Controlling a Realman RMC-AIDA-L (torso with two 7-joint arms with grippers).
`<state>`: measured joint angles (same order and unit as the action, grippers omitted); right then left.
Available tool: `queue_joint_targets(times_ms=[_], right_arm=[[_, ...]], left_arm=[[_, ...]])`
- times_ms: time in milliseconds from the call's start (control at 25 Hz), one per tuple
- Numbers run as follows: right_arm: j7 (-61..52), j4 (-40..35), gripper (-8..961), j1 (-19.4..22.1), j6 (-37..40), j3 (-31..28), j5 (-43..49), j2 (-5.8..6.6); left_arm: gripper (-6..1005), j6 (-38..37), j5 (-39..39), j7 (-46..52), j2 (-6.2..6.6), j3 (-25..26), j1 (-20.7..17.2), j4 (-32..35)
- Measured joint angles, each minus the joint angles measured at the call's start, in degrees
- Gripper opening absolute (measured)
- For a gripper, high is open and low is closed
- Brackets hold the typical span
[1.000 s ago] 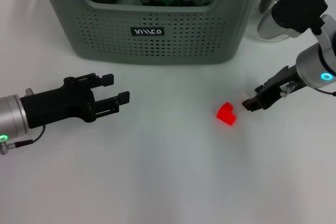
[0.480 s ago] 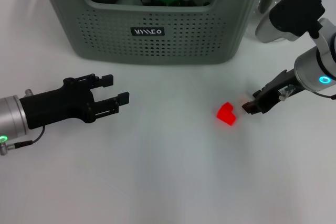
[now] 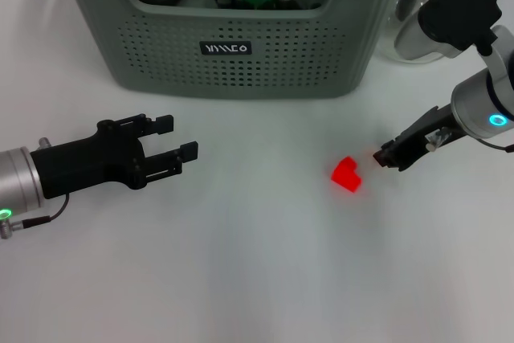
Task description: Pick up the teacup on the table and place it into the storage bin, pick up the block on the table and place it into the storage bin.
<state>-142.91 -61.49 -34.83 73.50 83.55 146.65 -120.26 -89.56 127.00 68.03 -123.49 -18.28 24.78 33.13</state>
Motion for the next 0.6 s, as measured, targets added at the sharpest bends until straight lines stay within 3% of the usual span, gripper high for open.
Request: queue_joint_targets(times_ms=[360,600], right_arm=[[0.0,1.1,106,0.04,0.27,-2.16,-0.12,0.1],[0.77,-3.61,104,1.92,3.99,-5.61,-0.47,0.12]], left_arm=[[667,-0.01,0.0,0.0,-0.09,0.0,0.0,-0.08],[667,-0.34,0.08,0.0,-0.15,0.0,-0.13,-0.09]])
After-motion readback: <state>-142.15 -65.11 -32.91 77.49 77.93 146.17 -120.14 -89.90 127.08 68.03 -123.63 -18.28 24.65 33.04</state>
